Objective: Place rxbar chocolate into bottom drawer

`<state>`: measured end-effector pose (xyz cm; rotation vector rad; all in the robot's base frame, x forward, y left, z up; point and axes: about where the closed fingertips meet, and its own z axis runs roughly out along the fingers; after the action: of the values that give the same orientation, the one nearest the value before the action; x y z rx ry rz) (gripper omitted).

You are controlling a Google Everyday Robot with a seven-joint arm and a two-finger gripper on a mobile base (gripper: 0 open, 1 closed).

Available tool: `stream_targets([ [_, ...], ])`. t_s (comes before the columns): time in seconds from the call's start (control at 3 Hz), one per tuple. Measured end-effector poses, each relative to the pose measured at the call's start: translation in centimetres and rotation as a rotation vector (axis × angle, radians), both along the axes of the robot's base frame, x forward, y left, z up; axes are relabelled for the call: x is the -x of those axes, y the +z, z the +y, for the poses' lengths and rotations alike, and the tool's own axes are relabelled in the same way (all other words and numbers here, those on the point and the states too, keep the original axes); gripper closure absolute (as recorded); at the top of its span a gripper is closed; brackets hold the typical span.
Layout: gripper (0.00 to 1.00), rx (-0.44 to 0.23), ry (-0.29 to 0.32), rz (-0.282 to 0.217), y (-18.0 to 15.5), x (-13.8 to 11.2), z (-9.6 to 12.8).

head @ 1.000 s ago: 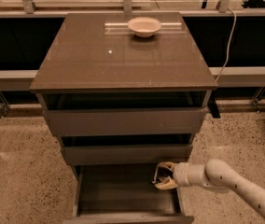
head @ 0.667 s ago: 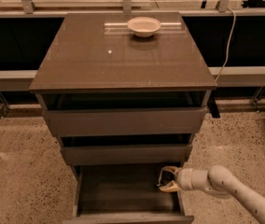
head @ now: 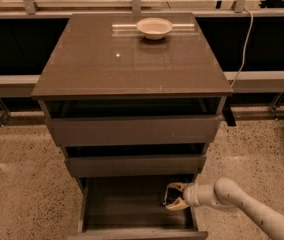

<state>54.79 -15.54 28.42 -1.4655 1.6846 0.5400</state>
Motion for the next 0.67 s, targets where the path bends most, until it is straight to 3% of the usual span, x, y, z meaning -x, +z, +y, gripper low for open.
stream_targets([
  [0.33,1.0,0.004,0.072,-0.002,-3.7,2.0,2.9],
  [0.67,1.0,-0.001,0.133,-0.037,-5.9,3.6,5.2],
])
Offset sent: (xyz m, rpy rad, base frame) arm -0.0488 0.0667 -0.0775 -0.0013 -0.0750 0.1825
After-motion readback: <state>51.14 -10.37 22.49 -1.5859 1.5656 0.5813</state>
